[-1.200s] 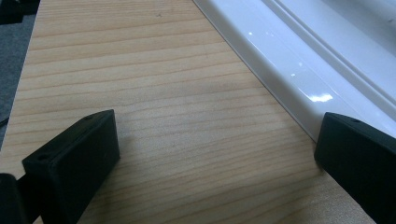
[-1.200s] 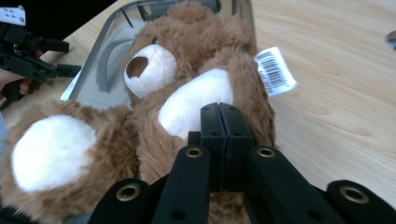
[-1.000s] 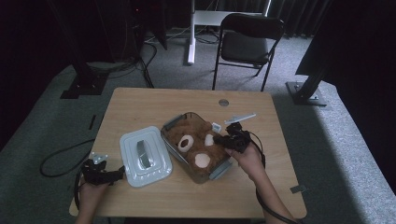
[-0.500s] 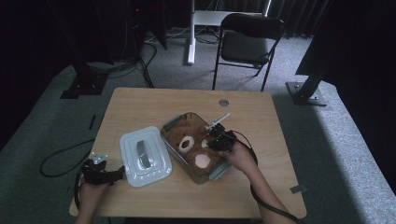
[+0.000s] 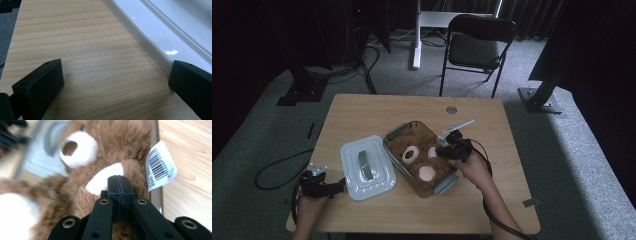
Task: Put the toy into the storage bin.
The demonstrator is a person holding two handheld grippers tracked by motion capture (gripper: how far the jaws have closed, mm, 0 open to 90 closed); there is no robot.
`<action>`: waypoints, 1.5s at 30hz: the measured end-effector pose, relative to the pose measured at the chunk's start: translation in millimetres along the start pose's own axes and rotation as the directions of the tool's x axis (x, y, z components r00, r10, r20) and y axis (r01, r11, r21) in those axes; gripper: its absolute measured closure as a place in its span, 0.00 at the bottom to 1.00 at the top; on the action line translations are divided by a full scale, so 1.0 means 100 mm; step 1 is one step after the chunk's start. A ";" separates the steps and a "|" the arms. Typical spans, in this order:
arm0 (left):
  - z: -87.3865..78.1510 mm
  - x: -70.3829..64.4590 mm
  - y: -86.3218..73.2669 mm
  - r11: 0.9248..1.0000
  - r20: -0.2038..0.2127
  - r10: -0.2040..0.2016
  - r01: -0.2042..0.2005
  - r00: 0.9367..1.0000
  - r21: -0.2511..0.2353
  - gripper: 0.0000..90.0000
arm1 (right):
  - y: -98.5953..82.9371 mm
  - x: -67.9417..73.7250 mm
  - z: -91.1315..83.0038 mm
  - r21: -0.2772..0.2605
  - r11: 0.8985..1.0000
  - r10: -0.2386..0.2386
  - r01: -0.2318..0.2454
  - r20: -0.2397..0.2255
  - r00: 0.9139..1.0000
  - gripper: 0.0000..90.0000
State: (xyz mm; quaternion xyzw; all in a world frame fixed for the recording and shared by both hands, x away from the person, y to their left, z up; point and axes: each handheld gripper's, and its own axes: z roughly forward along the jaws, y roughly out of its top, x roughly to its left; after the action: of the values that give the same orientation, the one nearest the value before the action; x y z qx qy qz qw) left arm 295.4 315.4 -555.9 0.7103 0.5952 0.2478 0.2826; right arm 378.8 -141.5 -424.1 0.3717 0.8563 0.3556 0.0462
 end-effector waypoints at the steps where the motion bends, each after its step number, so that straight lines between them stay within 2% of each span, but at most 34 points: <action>1: 0.00 0.00 0.00 1.000 0.001 -0.003 0.003 1.000 -0.001 0.01 | 0.00 0.00 -0.05 -0.018 1.000 0.007 -0.008 -0.012 1.000 0.96; 3: 0.00 0.00 0.00 1.000 0.001 -0.001 0.001 1.000 0.000 0.01 | -0.01 0.01 -0.17 -0.060 0.998 0.022 -0.023 -0.025 0.999 0.91; 6: 0.00 0.00 0.00 1.000 0.001 -0.001 0.001 1.000 0.000 0.01 | -0.02 0.04 -0.36 -0.137 0.990 0.035 -0.044 -0.064 0.997 0.73; 9: 0.00 0.00 0.00 1.000 0.001 -0.002 0.002 1.000 0.000 0.01 | -0.04 0.12 -0.52 -0.203 0.979 0.015 -0.033 -0.088 0.996 0.61; 10: 0.00 0.00 0.00 1.000 0.001 -0.001 0.001 1.000 0.002 0.01 | -0.05 0.16 -0.56 -0.207 0.978 0.000 -0.021 -0.102 0.995 0.61; 12: 0.00 0.00 0.00 1.000 0.001 -0.002 0.002 1.000 0.000 0.01 | -0.07 0.25 -0.60 -0.208 0.978 -0.039 0.018 -0.096 0.995 0.57; 14: 0.00 0.00 0.00 1.000 0.001 0.000 0.000 1.000 0.002 0.01 | -0.10 0.36 -0.59 -0.184 0.981 -0.081 0.058 -0.117 0.990 0.57; 17: 0.00 0.00 0.00 1.000 0.001 -0.001 0.001 1.000 0.001 0.01 | -0.17 0.51 -0.52 -0.162 0.981 -0.133 0.107 -0.156 0.979 0.65; 19: 0.00 0.00 0.00 1.000 0.001 -0.002 0.002 1.000 0.000 0.01 | -0.22 0.59 -0.48 -0.143 0.982 -0.146 0.121 -0.178 0.973 0.74; 23: 0.00 0.00 0.00 1.000 0.001 -0.001 0.001 1.000 0.002 0.01 | -0.30 0.69 -0.37 -0.092 0.982 -0.180 0.164 -0.218 0.959 0.86; 25: 0.00 0.00 0.00 1.000 0.001 -0.002 0.002 1.000 0.001 0.01 | -0.31 0.71 -0.29 -0.062 0.983 -0.185 0.175 -0.215 0.959 0.90; 30: 0.00 0.00 0.00 1.000 0.001 -0.003 0.003 1.000 0.000 0.01 | -0.26 0.62 -0.13 -0.037 0.987 -0.161 0.157 -0.226 0.961 0.94; 35: 0.00 0.00 0.00 1.000 0.001 -0.004 0.004 1.000 -0.001 0.01 | -0.20 0.62 0.12 0.054 0.986 -0.145 0.161 -0.222 0.964 0.97; 39: 0.00 0.00 0.00 1.000 0.001 -0.005 0.005 1.000 -0.003 0.01 | -0.18 0.67 0.22 0.111 0.975 -0.168 0.193 -0.203 0.965 1.00; 41: 0.00 0.00 0.00 1.000 0.002 -0.003 0.003 1.000 -0.001 0.01 | -0.19 0.72 0.27 0.143 0.966 -0.190 0.216 -0.176 0.966 1.00; 42: 0.00 0.00 0.00 1.000 0.002 -0.003 0.003 1.000 -0.001 0.01 | -0.19 0.72 0.27 0.143 0.966 -0.190 0.216 -0.176 0.966 1.00; 43: 0.00 0.00 0.00 1.000 0.002 -0.002 0.002 1.000 -0.001 0.01 | -0.18 0.75 0.27 0.154 0.960 -0.209 0.233 -0.159 0.965 1.00; 44: 0.00 0.00 0.00 1.000 0.002 -0.001 0.001 1.000 0.000 0.01 | -0.17 0.81 0.30 0.172 0.947 -0.250 0.270 -0.128 0.960 1.00; 45: 0.00 0.00 0.00 1.000 0.002 -0.003 0.003 1.000 0.000 0.01 | -0.16 0.83 0.30 0.177 0.944 -0.260 0.278 -0.120 0.958 1.00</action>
State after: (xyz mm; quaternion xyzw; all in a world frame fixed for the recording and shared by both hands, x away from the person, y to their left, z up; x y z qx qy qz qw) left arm 295.3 315.3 -555.9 0.7097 0.5957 0.2468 0.2836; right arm 319.7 -76.3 -442.0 0.2368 0.9306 0.2787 0.0175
